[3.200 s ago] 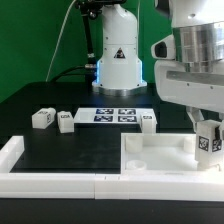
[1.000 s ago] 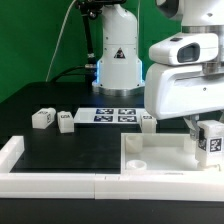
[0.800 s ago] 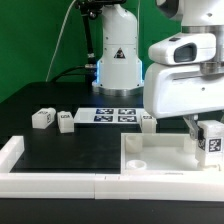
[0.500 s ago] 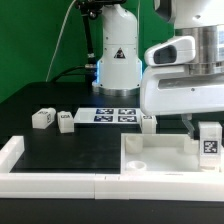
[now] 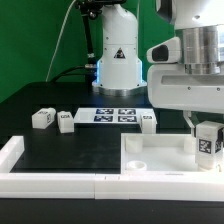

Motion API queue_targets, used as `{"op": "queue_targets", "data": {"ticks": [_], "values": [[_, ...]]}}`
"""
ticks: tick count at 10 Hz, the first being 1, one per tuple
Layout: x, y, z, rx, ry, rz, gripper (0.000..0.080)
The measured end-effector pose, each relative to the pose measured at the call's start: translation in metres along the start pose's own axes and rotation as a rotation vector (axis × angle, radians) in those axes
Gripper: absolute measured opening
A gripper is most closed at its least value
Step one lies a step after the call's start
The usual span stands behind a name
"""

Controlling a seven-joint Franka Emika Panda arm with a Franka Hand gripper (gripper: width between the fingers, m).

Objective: Assemble one leg

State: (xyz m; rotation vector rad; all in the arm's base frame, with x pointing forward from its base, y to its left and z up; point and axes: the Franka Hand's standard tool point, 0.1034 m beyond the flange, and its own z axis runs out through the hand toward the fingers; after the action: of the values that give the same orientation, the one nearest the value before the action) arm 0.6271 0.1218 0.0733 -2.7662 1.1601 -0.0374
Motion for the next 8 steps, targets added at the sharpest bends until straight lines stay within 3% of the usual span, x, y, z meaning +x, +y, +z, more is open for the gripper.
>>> {"op": "queue_targets", "data": {"ticks": [2,3,4,8], "values": [[-0.0002,-0.0001,0.0001,0.000,0.000,-0.018,0.0296],[-0.0001,-0.0002,-0.0001,0.000,-0.001,-0.064,0.0488],[0.0009,-0.0012,-0.0012,0.001,0.001,-0.095,0.0608],[0.0016,-0.0029,0.0002,-0.030,0.017,-0.636,0.0648]]}}
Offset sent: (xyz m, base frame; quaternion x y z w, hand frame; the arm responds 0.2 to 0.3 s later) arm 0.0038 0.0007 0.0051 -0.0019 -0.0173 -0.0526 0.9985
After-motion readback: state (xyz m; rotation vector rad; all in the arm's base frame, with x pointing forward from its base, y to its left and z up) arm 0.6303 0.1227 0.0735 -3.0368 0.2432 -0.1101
